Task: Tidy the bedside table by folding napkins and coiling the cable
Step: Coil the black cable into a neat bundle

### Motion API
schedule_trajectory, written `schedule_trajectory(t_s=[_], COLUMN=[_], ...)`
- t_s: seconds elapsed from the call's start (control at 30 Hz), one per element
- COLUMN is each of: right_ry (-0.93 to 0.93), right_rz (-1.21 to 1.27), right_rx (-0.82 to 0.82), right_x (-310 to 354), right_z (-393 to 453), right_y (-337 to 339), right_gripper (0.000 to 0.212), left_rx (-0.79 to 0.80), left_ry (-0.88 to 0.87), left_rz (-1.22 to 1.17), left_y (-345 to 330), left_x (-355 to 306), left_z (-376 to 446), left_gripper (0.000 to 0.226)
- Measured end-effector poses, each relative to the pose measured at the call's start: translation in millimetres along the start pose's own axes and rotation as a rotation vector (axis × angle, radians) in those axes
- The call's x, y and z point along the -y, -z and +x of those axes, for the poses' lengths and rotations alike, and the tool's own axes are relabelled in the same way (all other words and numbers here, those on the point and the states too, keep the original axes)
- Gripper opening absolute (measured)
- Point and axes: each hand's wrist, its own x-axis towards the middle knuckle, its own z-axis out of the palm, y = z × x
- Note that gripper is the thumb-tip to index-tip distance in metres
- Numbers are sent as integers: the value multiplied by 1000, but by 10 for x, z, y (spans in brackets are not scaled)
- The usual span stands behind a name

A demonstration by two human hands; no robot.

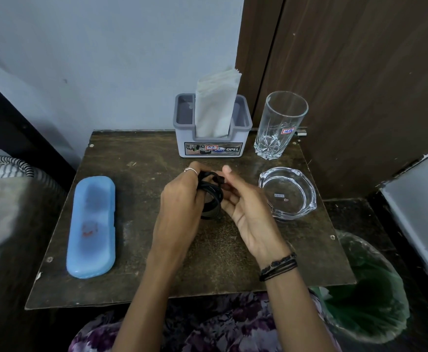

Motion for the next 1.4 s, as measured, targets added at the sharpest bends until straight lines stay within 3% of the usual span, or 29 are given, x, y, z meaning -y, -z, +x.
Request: schedule_trajectory(t_s=[0.1,0.17,0.3,0.4,0.57,0.77,0.9,1.07,1.27,1.4], right_ry=[-26,-20,69,236,414,424,422,349,264,220], right_rz=[-66,-226,-502,-826,-965,-1019,-1029,-826,-691,-681], right_rx=[140,152,66,-33,-182,-212,-327,-292,-246,-352], right_x=[6,-33,-53,-73,-152,-237,-245,-201,-185,-224], right_z=[0,9,13,-28,-61,-61,-37,-19,-20,-37], right_y=[-11,-9,-29,-57,-133,-183,-193,-195,-173,-208], right_gripper=[74,88,64,55,35,28,25,18,30,12], left_rx=[-55,-56,-48,-48,-11,49,68,2,-48,-140], left_ry=[9,-12,7,47,88,184,166,226,263,235], left_rz=[116,176,262,237,160,42,34,12,-22,68], left_y=[9,17,-4,-33,-62,-17,-34,20,80,63], left_x=[30,37,29,-3,-6,45,0,46,47,7], left_z=[3,-7,-25,-4,28,35,23,53,78,34], left_gripper=[18,11,17,23,17,12,27,28,28,33])
